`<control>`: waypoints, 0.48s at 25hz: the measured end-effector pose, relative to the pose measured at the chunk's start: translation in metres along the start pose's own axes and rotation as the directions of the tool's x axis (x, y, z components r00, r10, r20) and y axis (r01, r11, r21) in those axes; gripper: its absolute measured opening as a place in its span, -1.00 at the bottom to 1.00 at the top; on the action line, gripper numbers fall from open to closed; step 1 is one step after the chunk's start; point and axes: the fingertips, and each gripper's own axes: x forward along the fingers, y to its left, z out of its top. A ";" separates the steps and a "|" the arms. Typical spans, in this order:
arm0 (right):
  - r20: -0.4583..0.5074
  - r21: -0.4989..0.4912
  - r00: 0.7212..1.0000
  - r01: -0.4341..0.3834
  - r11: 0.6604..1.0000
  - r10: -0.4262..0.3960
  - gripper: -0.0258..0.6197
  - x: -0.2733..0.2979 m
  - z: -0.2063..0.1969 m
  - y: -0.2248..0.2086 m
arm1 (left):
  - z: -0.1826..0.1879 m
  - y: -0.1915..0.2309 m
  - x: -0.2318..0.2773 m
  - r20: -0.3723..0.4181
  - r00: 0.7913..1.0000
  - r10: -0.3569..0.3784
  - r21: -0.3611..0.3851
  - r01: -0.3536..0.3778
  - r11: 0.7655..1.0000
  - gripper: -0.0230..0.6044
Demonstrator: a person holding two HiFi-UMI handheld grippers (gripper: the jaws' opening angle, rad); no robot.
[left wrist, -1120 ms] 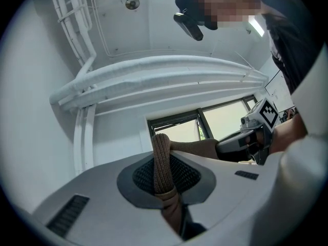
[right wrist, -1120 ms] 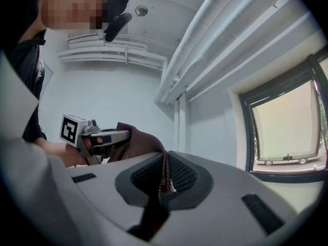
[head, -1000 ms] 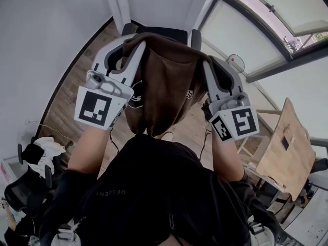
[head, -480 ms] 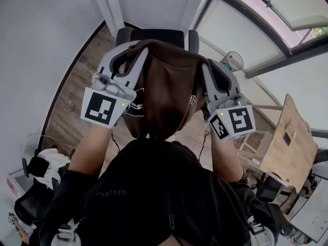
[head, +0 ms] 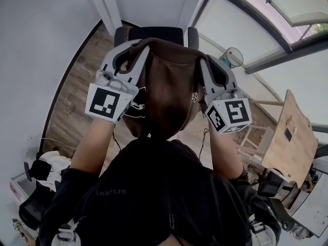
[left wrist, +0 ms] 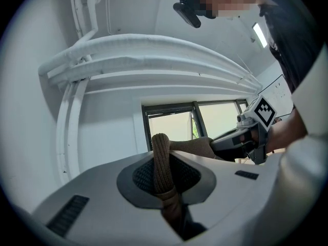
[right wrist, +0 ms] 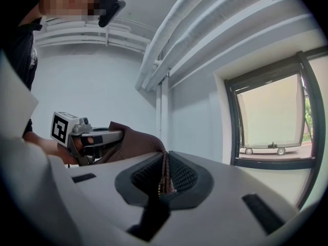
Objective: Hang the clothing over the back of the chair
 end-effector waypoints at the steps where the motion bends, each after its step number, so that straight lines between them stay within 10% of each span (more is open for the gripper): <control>1: -0.006 -0.001 1.000 0.006 1.000 -0.006 -0.79 0.003 -0.003 -0.001 | -0.003 0.001 0.002 0.001 1.000 -0.001 -0.004 0.001 1.000 -0.78; 12: -0.067 0.019 0.996 0.057 0.998 -0.056 -0.78 0.023 -0.030 -0.012 | -0.038 0.009 0.019 -0.038 0.999 -0.033 -0.047 0.031 0.998 -0.78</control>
